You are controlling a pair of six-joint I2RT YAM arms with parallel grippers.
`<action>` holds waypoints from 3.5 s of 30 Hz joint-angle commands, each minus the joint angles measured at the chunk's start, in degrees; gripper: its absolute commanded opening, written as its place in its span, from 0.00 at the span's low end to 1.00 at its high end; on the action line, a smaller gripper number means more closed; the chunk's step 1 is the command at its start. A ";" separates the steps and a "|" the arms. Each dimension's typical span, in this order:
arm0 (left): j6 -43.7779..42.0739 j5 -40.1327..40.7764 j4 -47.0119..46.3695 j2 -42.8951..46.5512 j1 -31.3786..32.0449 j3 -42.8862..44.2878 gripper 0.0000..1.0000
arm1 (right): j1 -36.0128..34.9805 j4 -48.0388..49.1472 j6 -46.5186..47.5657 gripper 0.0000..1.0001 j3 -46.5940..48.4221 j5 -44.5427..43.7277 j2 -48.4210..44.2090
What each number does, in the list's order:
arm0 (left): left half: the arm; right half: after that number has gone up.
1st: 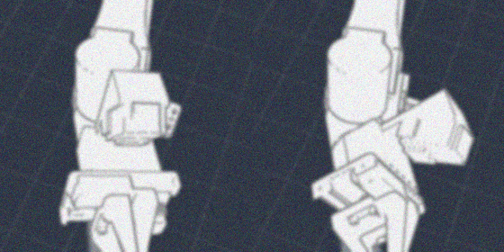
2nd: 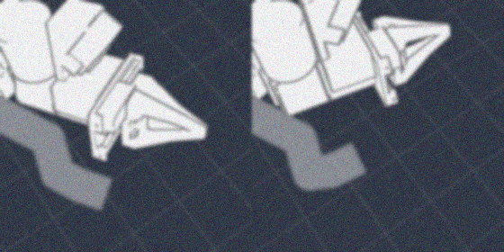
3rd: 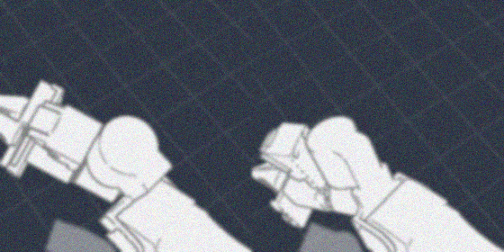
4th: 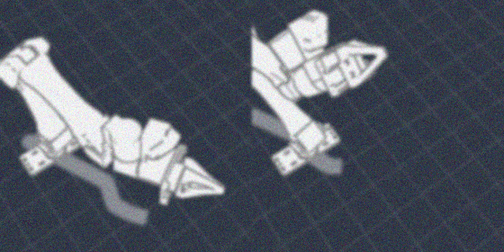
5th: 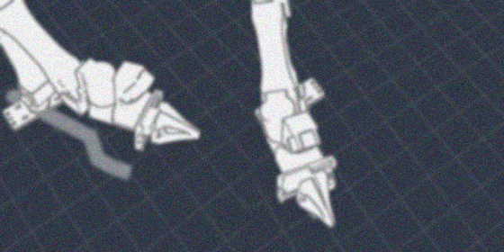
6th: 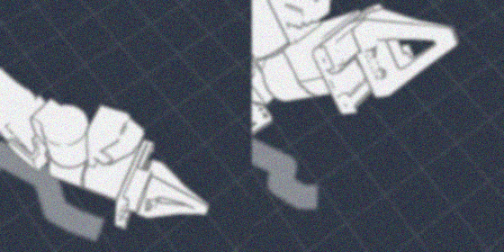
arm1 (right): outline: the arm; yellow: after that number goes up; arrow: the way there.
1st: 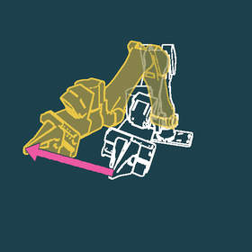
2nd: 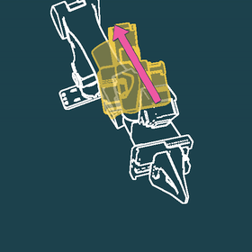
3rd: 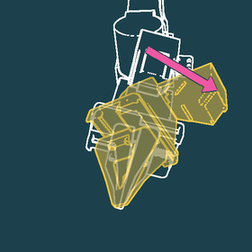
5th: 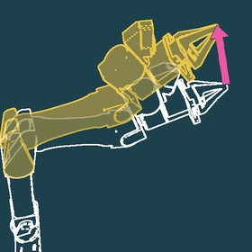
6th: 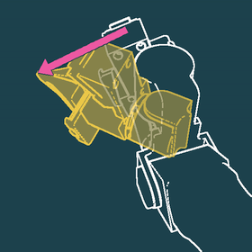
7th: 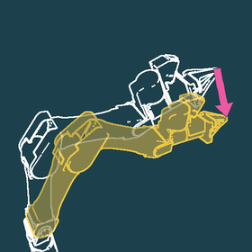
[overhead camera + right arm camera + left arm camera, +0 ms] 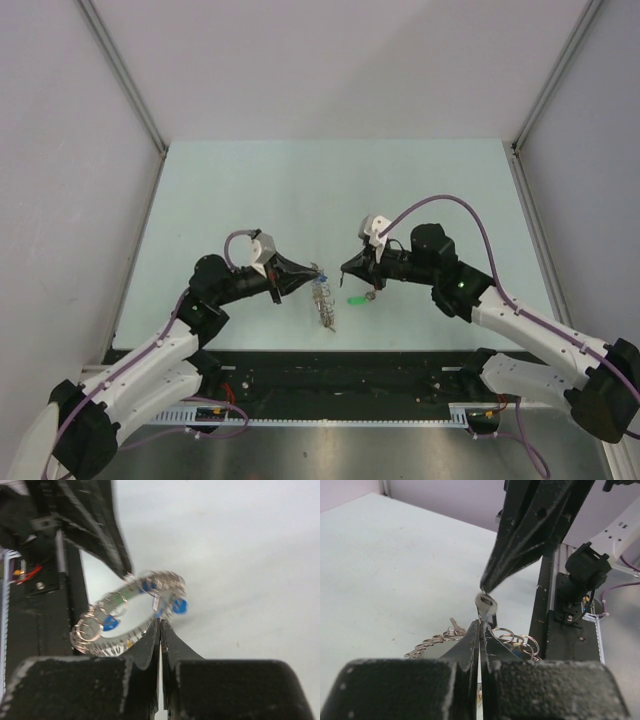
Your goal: Put the keys on the keyring
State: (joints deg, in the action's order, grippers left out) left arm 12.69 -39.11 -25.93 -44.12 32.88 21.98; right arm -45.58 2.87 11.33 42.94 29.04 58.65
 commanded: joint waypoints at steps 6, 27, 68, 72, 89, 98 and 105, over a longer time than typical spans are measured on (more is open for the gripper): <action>2.25 6.41 -3.25 -2.81 0.43 -0.27 0.00 | 8.40 -20.70 -21.94 0.00 -0.14 -18.13 -2.14; 1.20 8.88 -0.43 0.96 0.34 -0.09 0.00 | 17.10 -8.34 -24.87 0.00 -1.98 -30.09 21.31; 3.48 10.90 -3.33 3.16 0.34 -2.46 0.00 | 15.26 21.63 -13.27 0.48 -10.59 -4.28 5.25; 5.15 11.16 -5.26 3.42 0.34 -3.61 0.00 | 12.02 27.26 -13.27 0.46 -10.51 5.92 4.19; 7.61 11.25 -8.34 2.37 0.34 -4.75 0.00 | 1.56 45.99 -18.10 0.41 -9.10 5.80 15.00; 7.79 11.69 -8.52 2.55 0.34 -5.10 0.00 | -2.49 46.52 -15.99 0.35 -9.10 -5.12 15.96; 7.88 11.87 -8.34 3.07 0.43 -5.10 0.00 | -3.28 46.87 -16.43 0.23 -9.10 -8.03 17.72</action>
State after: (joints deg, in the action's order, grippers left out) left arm 19.53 -28.01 -29.47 -42.11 32.99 16.60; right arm -48.29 46.22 -5.78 31.86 24.40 75.42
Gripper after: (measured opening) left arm 0.003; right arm 0.259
